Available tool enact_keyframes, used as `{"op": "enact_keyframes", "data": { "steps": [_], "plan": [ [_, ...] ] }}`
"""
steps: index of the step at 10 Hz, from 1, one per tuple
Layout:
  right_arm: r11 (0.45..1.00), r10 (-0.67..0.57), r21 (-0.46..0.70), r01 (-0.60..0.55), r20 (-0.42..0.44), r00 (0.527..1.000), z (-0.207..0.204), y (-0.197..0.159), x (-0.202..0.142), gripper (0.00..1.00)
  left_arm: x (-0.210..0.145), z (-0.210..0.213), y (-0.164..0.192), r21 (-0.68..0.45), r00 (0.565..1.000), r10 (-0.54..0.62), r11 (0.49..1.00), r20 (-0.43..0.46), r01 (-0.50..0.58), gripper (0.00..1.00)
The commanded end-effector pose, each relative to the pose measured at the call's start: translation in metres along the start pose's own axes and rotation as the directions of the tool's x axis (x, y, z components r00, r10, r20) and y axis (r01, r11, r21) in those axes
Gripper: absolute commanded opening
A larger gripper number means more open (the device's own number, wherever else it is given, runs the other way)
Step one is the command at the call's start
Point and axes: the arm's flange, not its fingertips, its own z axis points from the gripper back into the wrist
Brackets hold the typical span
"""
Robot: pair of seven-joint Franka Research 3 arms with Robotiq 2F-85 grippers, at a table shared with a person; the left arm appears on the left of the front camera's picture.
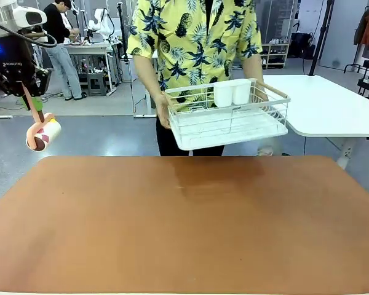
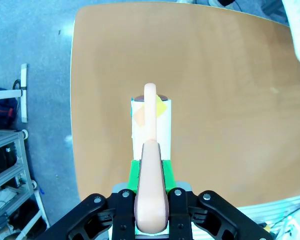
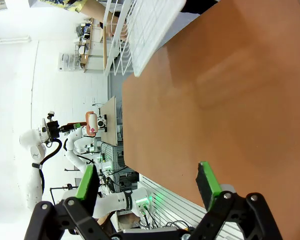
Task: Clean the table.
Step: Place the Lint Roller down when the Dish drying rack is positioned in the middle of the table.
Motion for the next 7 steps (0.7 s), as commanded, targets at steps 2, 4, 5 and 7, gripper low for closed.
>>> {"op": "enact_keyframes", "data": {
  "steps": [2, 4, 5, 7],
  "plan": [
    [1.000, 0.019, 0.014, -0.019, 0.004, 1.000, 0.0005, 0.0022, 0.0007, 1.00, -0.0018, 0.0039, 0.0026, 0.014, 1.000, -0.005, 1.000, -0.003, 0.005, 0.21],
    [1.000, 0.019, 0.014, -0.019, 0.004, 1.000, 0.0005, 0.0022, 0.0007, 1.00, -0.0018, 0.0039, 0.0026, 0.014, 1.000, -0.005, 1.000, -0.003, 0.005, 0.21],
    [1.000, 0.019, 0.014, -0.019, 0.004, 1.000, 0.0005, 0.0022, 0.0007, 1.00, -0.0018, 0.0039, 0.0026, 0.014, 1.000, -0.005, 1.000, -0.003, 0.005, 0.21],
    [1.000, 0.019, 0.014, -0.019, 0.004, 1.000, 0.0005, 0.0022, 0.0007, 1.00, -0.0018, 0.0039, 0.0026, 0.014, 1.000, -0.005, 1.000, -0.003, 0.005, 0.21]
  ]
}}
